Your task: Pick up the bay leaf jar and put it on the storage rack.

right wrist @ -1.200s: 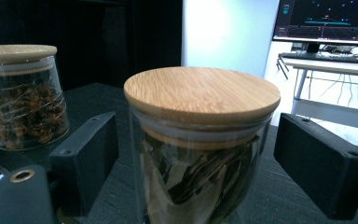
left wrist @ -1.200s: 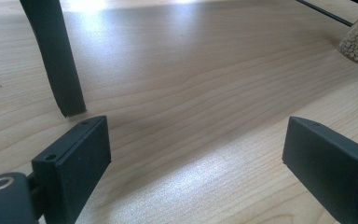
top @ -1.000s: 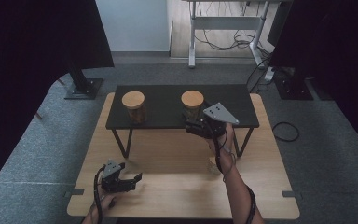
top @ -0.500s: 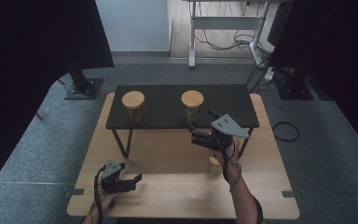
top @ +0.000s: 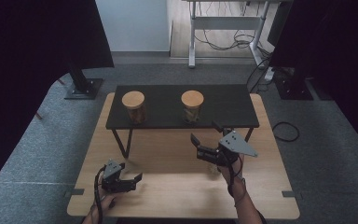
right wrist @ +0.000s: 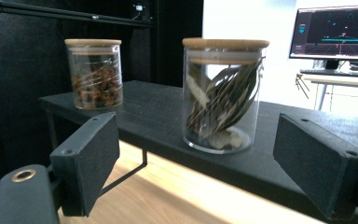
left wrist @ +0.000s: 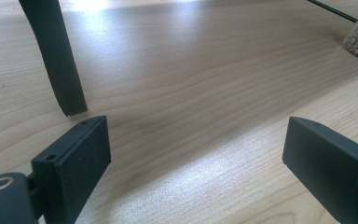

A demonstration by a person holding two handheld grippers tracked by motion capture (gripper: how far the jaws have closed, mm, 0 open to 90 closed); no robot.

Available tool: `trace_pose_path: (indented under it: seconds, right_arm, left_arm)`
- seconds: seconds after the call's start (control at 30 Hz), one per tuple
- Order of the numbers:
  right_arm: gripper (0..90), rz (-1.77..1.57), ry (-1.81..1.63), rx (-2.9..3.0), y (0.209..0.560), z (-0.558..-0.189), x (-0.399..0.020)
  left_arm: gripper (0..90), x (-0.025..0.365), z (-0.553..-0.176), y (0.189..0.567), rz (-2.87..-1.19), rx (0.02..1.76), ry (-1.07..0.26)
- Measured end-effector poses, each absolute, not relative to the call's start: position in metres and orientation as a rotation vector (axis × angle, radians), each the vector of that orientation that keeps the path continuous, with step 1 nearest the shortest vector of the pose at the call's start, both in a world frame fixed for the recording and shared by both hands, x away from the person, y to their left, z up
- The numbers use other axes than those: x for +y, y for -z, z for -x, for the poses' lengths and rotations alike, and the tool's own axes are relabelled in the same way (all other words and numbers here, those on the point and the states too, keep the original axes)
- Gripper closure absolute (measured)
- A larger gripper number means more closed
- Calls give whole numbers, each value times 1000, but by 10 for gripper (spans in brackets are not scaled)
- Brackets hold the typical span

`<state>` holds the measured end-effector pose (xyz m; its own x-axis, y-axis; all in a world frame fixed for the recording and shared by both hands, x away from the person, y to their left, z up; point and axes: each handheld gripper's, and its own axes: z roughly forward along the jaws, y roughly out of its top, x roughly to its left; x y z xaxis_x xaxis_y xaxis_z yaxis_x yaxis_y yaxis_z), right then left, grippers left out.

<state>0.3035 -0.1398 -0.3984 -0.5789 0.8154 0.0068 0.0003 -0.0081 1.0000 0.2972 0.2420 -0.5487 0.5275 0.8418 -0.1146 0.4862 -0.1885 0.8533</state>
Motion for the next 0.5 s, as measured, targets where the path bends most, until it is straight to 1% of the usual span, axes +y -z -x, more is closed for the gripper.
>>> trace_pose_path:
  seconds: [0.5]
  right_arm:
    - [140, -892, -1651, 1654, 435, -274, -149]
  left_arm:
    - [71, 242, -297, 549, -1845, 1099, -480]
